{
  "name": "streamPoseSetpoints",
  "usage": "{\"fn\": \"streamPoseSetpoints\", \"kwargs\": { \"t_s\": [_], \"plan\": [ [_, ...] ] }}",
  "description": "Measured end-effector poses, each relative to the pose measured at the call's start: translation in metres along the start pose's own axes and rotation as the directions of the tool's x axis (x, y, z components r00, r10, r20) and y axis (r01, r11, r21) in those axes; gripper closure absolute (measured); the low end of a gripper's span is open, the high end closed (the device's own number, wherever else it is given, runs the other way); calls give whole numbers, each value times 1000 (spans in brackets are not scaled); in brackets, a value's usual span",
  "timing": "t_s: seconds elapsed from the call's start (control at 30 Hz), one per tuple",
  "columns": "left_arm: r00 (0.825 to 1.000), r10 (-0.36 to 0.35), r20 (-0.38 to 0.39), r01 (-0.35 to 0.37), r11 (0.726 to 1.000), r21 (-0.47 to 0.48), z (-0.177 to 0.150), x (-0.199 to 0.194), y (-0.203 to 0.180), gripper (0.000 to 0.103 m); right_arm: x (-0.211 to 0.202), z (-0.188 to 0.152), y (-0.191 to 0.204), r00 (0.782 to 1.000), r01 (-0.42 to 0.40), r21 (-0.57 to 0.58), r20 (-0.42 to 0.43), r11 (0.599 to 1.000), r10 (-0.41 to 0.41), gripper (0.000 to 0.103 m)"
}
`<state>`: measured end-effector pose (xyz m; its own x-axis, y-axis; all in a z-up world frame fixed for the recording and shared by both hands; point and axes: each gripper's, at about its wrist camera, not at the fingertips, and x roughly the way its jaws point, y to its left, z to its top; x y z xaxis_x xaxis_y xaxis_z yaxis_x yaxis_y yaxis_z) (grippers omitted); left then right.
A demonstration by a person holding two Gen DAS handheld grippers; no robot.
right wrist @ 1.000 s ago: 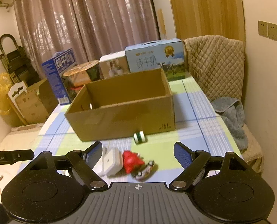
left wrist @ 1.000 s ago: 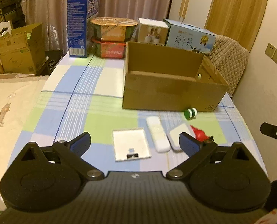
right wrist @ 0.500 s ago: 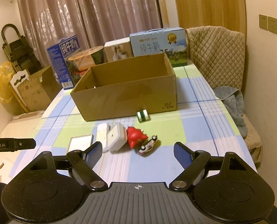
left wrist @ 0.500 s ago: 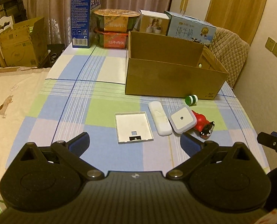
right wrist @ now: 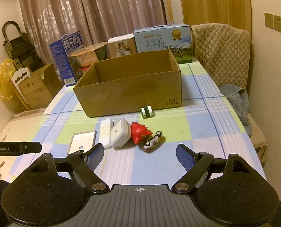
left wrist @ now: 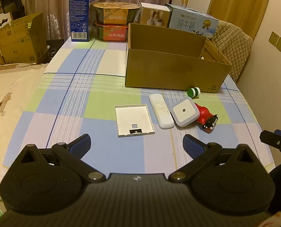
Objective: Organize rigid objects
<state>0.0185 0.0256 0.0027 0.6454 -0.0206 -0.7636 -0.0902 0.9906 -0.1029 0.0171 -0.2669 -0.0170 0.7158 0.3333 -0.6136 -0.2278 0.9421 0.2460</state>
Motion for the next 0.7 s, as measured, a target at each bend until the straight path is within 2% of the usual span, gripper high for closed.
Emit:
{"fn": "streamPoseSetpoints", "kwargs": {
  "t_s": [0.7],
  "plan": [
    [999, -17, -46, 17, 1000, 9, -2, 21, -3, 1, 15, -5, 0, 1000, 25, -35, -15, 999, -25, 22]
  ]
}}
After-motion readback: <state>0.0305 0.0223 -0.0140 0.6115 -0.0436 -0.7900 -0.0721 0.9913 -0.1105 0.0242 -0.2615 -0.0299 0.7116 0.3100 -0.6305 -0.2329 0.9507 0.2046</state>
